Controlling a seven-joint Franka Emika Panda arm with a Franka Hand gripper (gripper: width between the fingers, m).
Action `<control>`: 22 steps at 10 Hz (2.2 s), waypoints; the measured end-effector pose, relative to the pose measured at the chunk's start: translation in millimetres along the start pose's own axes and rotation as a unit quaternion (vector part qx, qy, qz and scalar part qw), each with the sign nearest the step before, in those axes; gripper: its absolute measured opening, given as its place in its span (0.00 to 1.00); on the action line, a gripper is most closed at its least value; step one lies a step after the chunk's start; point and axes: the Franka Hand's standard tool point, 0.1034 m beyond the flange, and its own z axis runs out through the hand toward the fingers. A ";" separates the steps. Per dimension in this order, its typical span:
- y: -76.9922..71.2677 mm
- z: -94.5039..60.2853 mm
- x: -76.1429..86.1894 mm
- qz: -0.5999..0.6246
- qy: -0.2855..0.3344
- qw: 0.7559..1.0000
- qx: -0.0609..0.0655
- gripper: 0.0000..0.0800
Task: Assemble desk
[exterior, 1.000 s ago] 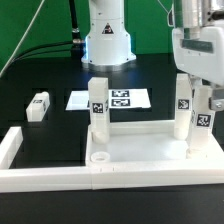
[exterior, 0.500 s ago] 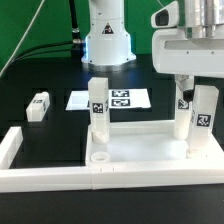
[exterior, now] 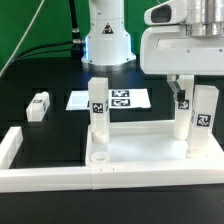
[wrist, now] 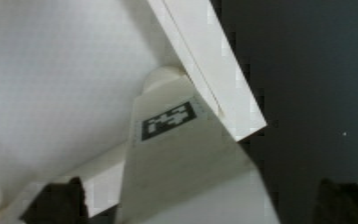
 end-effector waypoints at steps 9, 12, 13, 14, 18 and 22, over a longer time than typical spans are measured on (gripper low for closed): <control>25.2 4.0 20.8 0.428 -0.018 0.904 0.009 0.37; 22.2 4.4 16.4 0.588 -0.038 0.808 0.011 0.37; 20.7 4.2 15.3 0.596 -0.039 0.802 0.010 0.37; 18.5 4.1 14.0 0.594 -0.040 0.803 0.009 0.37; 11.4 5.2 9.3 0.412 -0.032 0.911 0.010 0.74; 9.5 6.5 6.6 0.256 -0.031 0.966 0.012 0.81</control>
Offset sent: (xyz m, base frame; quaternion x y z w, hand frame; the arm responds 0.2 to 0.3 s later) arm 0.0000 0.0000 0.0000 0.0000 0.0000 0.1296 0.9916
